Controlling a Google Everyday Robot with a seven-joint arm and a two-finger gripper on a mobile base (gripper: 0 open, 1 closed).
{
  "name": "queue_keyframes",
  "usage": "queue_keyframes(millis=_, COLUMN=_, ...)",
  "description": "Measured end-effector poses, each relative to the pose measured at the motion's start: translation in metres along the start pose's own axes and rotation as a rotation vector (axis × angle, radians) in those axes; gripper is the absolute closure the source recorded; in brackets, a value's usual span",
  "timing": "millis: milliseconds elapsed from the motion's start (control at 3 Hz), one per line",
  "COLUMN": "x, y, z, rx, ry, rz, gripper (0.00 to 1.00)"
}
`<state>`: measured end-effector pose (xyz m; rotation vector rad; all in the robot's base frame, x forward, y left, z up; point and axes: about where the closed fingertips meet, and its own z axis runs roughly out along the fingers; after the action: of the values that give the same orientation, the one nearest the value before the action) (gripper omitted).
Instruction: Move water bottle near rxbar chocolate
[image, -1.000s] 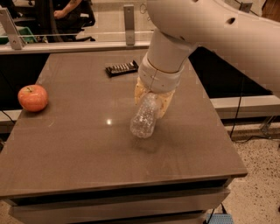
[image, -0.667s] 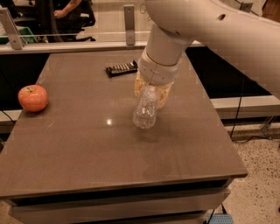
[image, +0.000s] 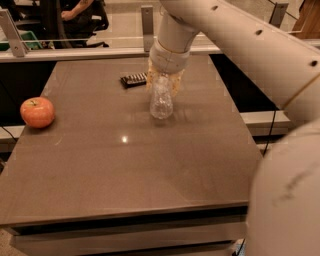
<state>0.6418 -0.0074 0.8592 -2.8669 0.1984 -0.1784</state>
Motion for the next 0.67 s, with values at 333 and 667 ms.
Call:
queue_keyframes(millis=333, x=0.042, y=-0.006, z=0.022, rx=0.004, ry=-0.030, rz=-0.055, gripper=1.00)
queue_keyframes(millis=667, x=0.079, y=-0.006, z=0.022, rx=0.020, ry=-0.005, rz=-0.066, gripper=1.00)
